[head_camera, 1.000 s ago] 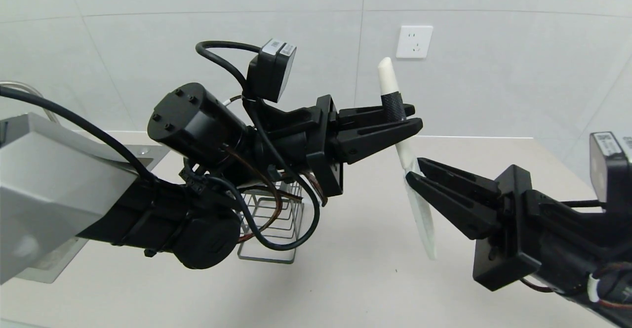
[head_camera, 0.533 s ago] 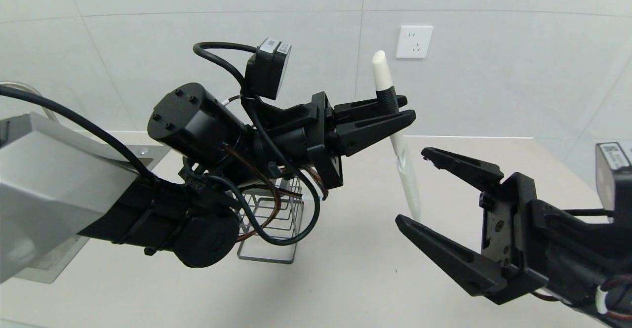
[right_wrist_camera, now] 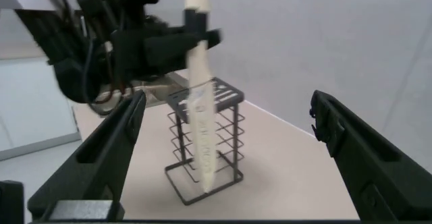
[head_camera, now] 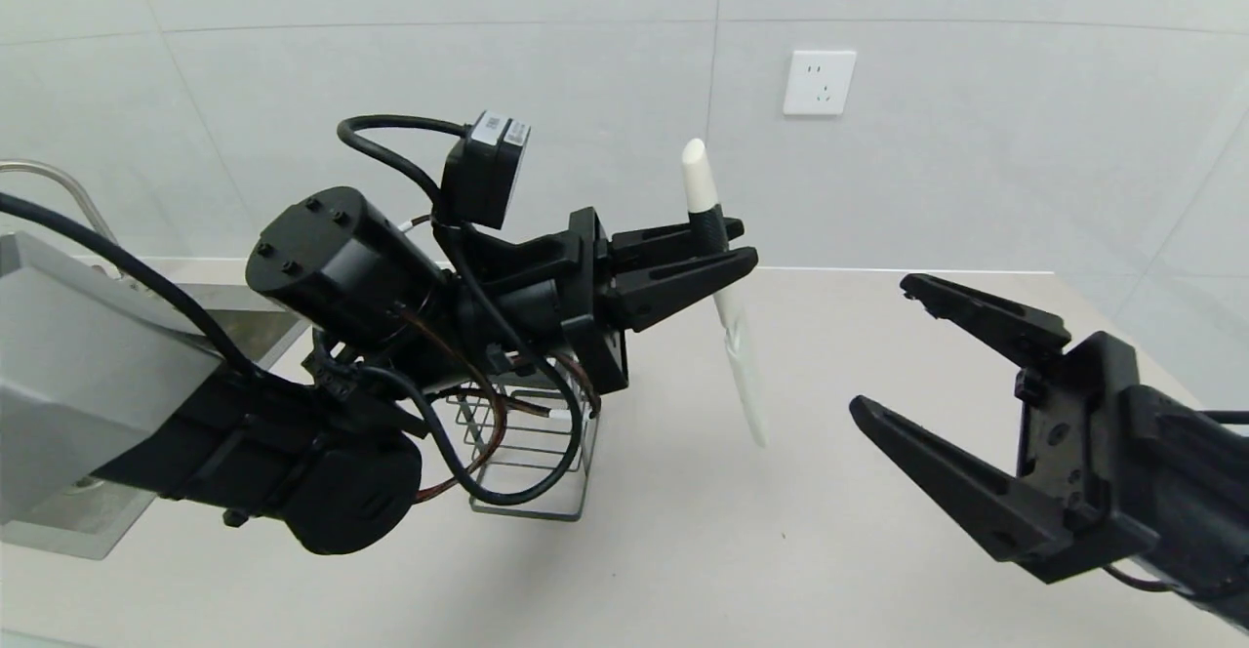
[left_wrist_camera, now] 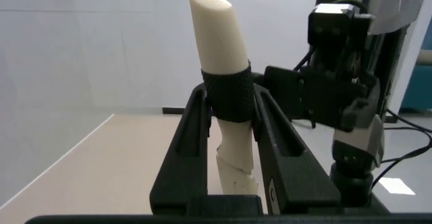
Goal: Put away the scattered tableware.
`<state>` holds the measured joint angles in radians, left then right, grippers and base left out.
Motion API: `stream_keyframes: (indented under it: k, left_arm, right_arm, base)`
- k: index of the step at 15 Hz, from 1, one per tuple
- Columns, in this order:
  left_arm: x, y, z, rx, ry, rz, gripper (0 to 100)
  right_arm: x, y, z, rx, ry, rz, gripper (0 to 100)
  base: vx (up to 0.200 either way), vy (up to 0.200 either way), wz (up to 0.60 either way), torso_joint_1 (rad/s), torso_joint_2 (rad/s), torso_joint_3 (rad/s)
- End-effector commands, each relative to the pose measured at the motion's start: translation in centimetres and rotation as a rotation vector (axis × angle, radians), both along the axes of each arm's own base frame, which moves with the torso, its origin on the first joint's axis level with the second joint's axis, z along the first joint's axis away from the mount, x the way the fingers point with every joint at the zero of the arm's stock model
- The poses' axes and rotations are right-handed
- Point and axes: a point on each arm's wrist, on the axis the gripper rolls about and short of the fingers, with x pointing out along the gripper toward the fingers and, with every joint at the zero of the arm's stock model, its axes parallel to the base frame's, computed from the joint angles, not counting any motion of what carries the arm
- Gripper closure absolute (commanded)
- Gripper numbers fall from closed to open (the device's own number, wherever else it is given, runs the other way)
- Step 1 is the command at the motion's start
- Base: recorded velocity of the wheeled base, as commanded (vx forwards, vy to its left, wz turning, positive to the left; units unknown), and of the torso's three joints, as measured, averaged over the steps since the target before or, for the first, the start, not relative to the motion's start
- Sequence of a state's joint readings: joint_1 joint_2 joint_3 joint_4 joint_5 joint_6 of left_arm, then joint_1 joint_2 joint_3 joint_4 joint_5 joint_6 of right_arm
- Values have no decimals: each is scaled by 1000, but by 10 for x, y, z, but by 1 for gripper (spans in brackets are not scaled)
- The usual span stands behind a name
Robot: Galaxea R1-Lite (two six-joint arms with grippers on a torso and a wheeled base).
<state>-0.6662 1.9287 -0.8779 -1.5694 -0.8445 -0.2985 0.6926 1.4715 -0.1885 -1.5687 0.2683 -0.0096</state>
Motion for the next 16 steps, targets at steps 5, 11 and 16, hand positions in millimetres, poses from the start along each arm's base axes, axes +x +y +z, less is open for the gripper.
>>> stream_keyframes:
  k: [5, 11, 16]
  left_arm:
    - [-35, 38, -11, 55, 14, 71, 100]
    - [-49, 80, 4, 26, -12, 184, 100]
    - [-49, 105, 19, 2, -78, 286, 100]
  right_arm:
    - [-59, -94, 5, 44, -111, -369, 100]
    - [-134, -118, -11, 32, -208, -620, 100]
    - [-170, -113, -59, -74, -160, -513, 100]
  base:
    - [0, 0, 0, 0, 0, 0]
    - [0, 0, 0, 0, 0, 0]
    - [0, 0, 0, 0, 0, 0]
